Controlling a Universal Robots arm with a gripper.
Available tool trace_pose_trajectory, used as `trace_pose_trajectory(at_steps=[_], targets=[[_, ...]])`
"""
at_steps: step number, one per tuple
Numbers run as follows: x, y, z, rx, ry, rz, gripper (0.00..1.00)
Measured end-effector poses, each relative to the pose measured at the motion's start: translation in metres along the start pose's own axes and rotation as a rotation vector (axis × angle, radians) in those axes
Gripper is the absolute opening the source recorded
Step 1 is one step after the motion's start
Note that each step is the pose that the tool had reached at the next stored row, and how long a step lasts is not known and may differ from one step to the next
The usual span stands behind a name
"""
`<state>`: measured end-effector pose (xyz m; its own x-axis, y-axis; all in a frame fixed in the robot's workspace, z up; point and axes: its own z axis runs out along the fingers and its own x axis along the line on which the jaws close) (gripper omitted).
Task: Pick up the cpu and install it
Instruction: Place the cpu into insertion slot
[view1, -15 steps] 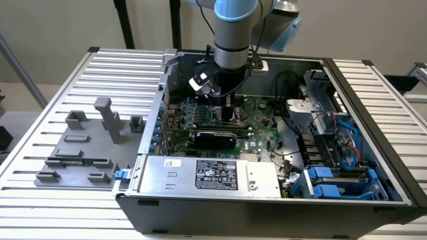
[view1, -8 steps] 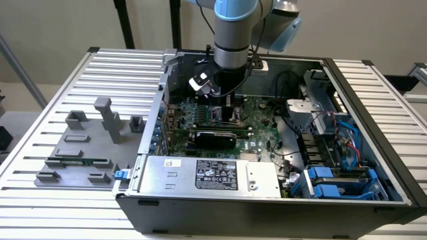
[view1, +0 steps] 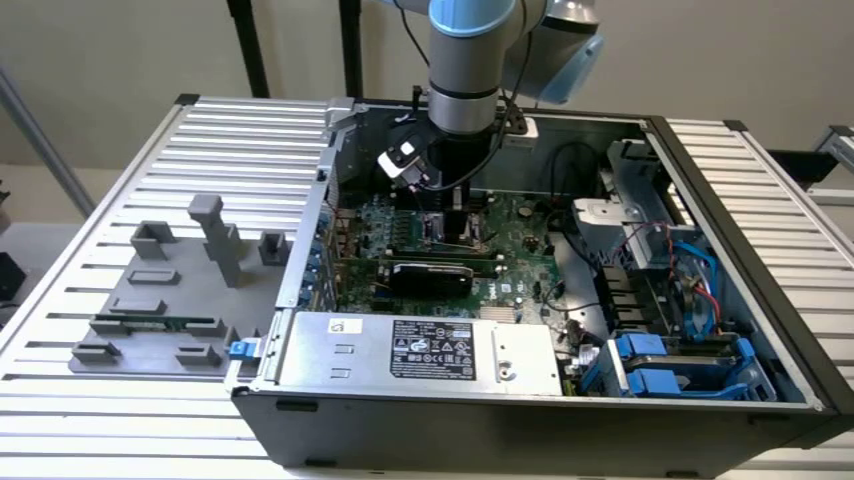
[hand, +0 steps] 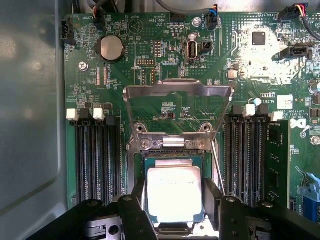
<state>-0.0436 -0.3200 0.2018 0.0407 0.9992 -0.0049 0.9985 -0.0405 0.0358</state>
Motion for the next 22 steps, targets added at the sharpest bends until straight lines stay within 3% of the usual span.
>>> trace_pose_trajectory(at_steps=[8, 16, 22], targets=[[0.0000, -0.0005, 0.0012, -0.0155, -0.0020, 0.001, 0.55], [-0.0001, -0.0023, 0.0017, -0.0180, -0.0111, 0.005, 0.55], [0.0003, -0.0024, 0.0023, -0.0198, -0.0119, 0.011, 0.55]])
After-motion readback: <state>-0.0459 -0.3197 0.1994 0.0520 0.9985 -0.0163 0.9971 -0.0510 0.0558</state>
